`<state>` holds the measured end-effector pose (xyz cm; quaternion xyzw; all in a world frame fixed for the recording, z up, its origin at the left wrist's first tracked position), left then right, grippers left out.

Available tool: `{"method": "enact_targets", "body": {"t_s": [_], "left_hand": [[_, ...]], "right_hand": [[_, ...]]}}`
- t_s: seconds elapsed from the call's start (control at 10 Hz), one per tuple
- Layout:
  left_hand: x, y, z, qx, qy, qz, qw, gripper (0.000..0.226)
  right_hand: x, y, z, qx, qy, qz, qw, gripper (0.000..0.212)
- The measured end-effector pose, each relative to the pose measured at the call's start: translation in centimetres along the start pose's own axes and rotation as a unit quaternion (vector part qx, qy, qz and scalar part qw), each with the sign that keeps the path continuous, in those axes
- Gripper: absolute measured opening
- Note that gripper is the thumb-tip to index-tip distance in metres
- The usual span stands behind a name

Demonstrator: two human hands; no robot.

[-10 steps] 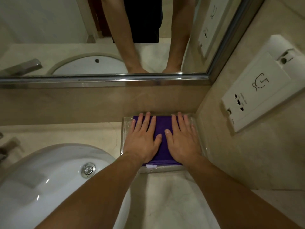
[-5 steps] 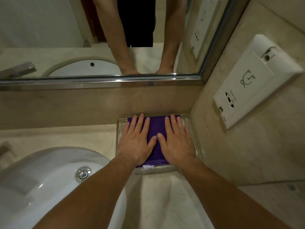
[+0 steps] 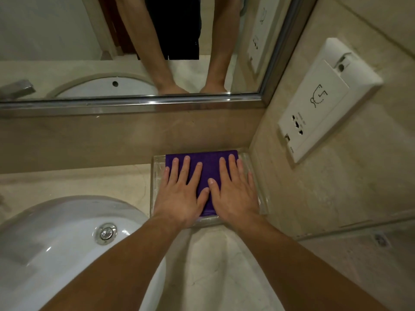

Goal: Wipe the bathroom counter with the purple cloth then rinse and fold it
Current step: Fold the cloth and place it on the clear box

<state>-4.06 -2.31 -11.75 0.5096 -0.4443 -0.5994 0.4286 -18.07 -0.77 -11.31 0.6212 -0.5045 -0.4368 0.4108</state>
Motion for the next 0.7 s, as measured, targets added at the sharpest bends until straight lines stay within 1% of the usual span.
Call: {"method": "enact_targets", "body": {"t_s": [0.2, 0.3, 0.4, 0.5, 0.6, 0.7], "left_hand": [[0.2, 0.7, -0.2, 0.003, 0.003, -0.018, 1.0, 0.071], [-0.6, 0.7, -1.1, -0.027, 0.028, -0.011, 0.999, 0.077], [-1.1, 0.0, -1.5, -0.043, 0.035, -0.01, 0.998, 0.084], [-0.9, 0.0, -1.7, -0.038, 0.04, -0.019, 0.998, 0.085], [-0.8, 0.5, -1.7, -0.017, 0.04, -0.055, 0.998, 0.078], [-0.8, 1.9, -2.0, 0.011, 0.034, -0.06, 0.998, 0.077]], "right_hand": [[0.2, 0.4, -0.1, -0.003, 0.004, -0.015, 1.0, 0.069], [-1.1, 0.0, -0.2, 0.013, 0.002, -0.011, 1.0, 0.07], [-1.5, -0.7, -0.1, 0.009, 0.004, -0.01, 1.0, 0.071], [-1.1, -0.5, -0.1, 0.004, 0.004, -0.017, 1.0, 0.072], [-1.0, -0.1, -0.4, 0.005, 0.003, -0.057, 0.998, 0.073], [-0.7, 1.4, -0.4, -0.02, -0.002, -0.1, 0.995, 0.076]]}}
Point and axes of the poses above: each hand's wrist, its own x-axis towards the middle knuckle, its own y-axis out of the back of the hand, z = x × y, the point moved 5 cm from there along x, towards the middle knuckle, and after that the axes turned 13 degrees about y, right-handed, at the moved point
